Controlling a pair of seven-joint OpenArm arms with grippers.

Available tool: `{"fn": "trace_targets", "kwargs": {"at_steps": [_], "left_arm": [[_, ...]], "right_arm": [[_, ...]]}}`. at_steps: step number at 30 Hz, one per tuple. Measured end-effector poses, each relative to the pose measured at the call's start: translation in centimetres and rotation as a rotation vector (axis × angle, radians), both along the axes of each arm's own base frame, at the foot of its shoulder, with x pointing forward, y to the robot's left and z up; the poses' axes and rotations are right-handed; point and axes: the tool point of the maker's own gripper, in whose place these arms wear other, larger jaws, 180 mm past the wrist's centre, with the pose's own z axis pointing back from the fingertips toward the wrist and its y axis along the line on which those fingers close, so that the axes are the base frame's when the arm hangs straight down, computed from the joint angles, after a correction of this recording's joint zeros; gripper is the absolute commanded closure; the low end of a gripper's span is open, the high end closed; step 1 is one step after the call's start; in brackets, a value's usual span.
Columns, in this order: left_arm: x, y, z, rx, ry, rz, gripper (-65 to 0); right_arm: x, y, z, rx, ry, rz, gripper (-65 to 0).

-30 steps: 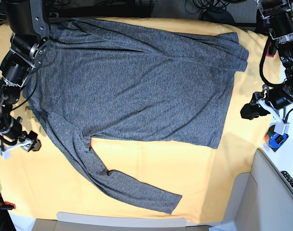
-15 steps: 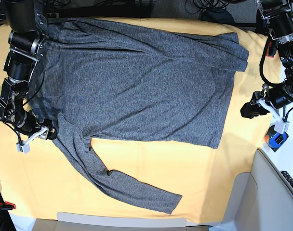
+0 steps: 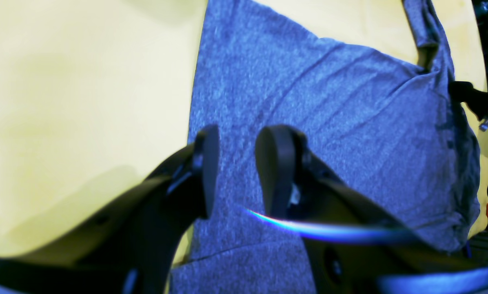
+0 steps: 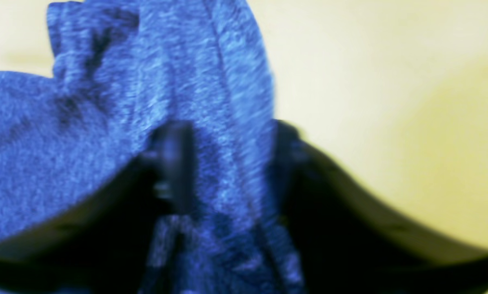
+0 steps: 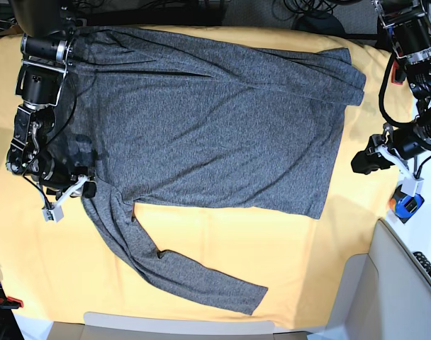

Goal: Fold the T-shirt properly
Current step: 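Release the shoulders and move both grippers toward the shirt's side edges, then lower both grippers and pinch the shirt's side edges near the hem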

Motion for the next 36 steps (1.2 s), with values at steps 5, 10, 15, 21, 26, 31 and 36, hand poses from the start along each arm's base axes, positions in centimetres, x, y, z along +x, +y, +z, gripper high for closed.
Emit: {"fn": "trace_targets", "kwargs": {"at_steps": [5,10,15,21,26,31,36], "left_arm": [[1.2,1.1,-0.7,-0.053,0.018,0.052,-19.4],[4.3,2.1,-2.7,-0.096,0.071,0.109,-20.4],[10.2,0.0,-3.3,-0.103,0.072,0.099,-22.8],[12.9,-1.4,-6.4,-0.012,0.118,0.093,-24.4],[13.0,-2.2,-9.1,0.018,0.120,0.113,-24.4],[13.1,-2.9,-9.2,0.007,0.124,0.108,-24.4],[13.3,-4.9,-9.1,-0.015,0.098,0.046,-24.4]], "right_arm": [[-0.2,0.1,-0.2,0.006,0.003,-0.007,-0.2],[-0.8,0.3,-0.1,-0.019,0.005,0.017,0.0],[-1.3,0.6,0.0,-0.030,0.007,0.037,0.0],[-1.4,0.6,-0.1,-0.033,0.007,0.037,0.0],[-1.4,0.6,-0.1,-0.027,-0.003,0.032,0.0],[-1.5,0.6,-0.2,-0.027,-0.001,0.033,0.0],[-1.5,0.7,-0.2,-0.026,-0.001,0.033,0.0]]}}
